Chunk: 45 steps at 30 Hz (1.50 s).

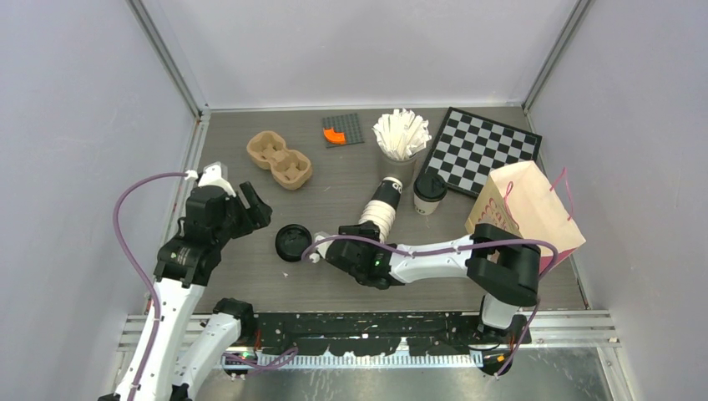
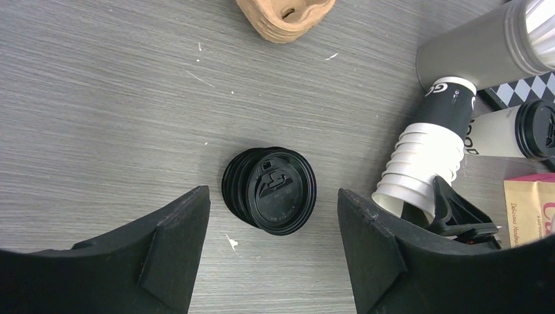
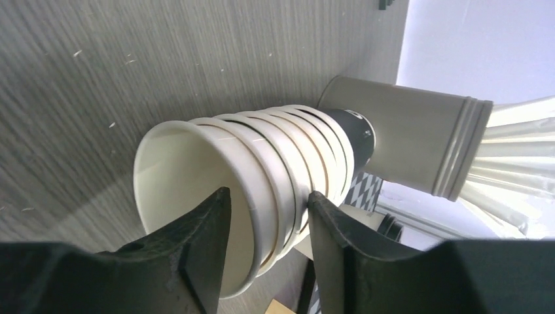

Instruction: Pack the takeout coffee

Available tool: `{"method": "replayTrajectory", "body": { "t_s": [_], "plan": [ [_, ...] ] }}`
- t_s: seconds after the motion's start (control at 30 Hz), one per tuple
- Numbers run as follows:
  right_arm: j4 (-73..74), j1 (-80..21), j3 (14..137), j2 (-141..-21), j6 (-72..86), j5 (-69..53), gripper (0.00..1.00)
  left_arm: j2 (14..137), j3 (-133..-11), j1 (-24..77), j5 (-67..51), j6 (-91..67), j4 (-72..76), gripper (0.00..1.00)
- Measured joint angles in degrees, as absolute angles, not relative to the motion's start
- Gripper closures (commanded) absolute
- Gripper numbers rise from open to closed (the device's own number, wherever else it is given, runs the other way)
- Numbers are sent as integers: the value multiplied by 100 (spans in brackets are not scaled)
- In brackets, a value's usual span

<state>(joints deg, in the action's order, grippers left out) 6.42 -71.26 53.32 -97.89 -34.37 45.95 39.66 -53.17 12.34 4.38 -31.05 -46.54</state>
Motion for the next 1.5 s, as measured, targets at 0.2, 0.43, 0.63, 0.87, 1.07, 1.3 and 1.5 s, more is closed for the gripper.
{"method": "replayTrajectory", "body": {
  "t_s": [0.2,0.43,0.63,0.87,1.07,1.3,1.5],
  "plan": [
    [134,-7131,5341,-9937,-3682,4950,64,4021,-5277,1234,434,-3100,-4652,28],
    [163,-7124,5627,-10014,-3413,5022,68,4080,-5312,1234,351,-3109,-4665,27],
    [655,-7078,6123,-9771,-2576,4521,71,4112,-5494,1234,346,-3109,-4672,27],
    [1361,-6195,7050,-9170,-1127,3057,72,4130,-5511,1234,344,-3148,-4751,27],
    [1800,-5131,7647,-9131,-47,1909,72,4056,-5511,1234,340,-3251,-4748,27],
    [2294,-4176,8613,-9837,851,1028,69,4058,-5500,1234,316,-3282,-4744,28],
    [2628,-3677,9402,-10632,1188,602,63,4062,-5411,1234,228,-3299,-4744,28]
  ]
}}
